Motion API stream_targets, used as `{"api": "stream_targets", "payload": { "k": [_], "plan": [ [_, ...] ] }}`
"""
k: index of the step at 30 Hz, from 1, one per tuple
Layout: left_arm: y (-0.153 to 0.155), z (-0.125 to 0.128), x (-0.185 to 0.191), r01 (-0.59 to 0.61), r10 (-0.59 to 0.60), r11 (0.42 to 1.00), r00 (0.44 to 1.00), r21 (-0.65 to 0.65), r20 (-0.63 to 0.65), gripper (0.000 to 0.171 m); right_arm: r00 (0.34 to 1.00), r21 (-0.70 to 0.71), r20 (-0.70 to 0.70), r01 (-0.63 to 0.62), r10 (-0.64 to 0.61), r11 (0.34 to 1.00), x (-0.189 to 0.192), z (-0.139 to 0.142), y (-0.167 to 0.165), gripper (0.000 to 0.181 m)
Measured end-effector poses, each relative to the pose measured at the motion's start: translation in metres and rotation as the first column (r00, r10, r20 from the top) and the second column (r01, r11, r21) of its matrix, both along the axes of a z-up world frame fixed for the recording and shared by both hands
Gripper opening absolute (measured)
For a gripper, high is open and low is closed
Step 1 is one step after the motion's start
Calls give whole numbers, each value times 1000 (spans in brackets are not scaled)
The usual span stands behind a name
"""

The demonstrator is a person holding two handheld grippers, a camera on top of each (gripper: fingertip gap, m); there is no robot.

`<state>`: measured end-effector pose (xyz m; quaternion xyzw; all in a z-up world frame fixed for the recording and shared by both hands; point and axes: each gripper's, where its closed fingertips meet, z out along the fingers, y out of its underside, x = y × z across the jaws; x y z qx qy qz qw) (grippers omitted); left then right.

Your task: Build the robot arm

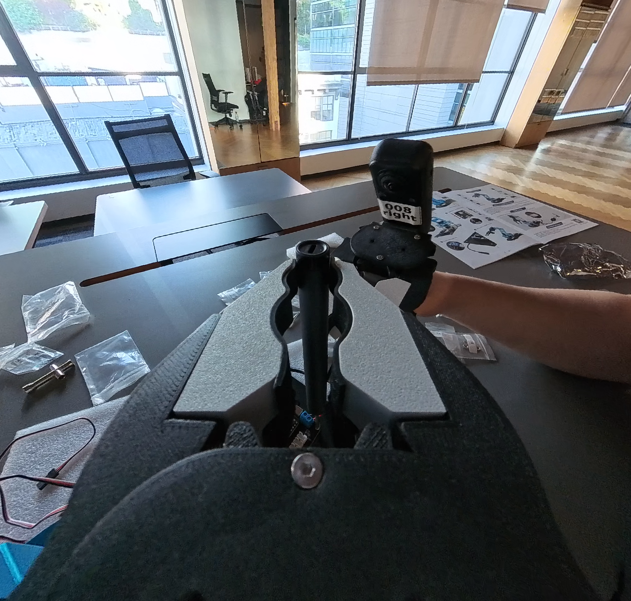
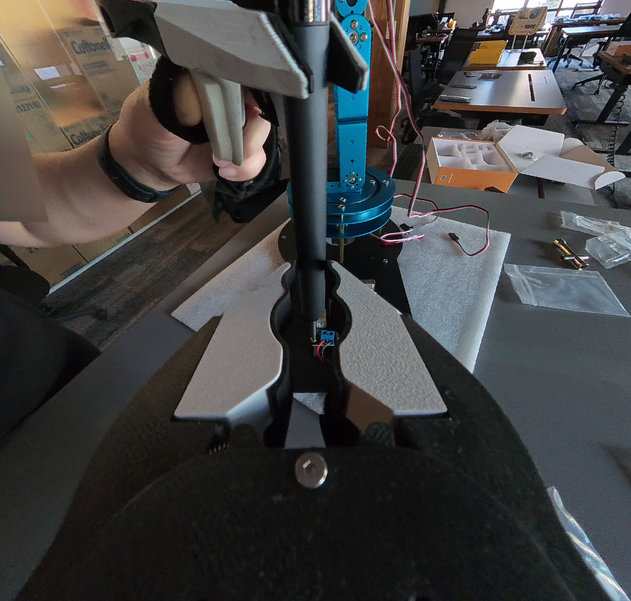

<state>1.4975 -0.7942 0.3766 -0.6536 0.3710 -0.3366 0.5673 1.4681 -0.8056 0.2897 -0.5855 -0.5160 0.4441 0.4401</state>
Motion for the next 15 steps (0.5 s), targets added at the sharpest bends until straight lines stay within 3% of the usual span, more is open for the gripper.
{"api": "stream_targets", "payload": {
  "k": [15],
  "plan": [
    [-3,1,-2,-6,6,1000,1000,14,12,15,999,-12,-6,-46,46,999,3,2,-6,22]
  ]
}}
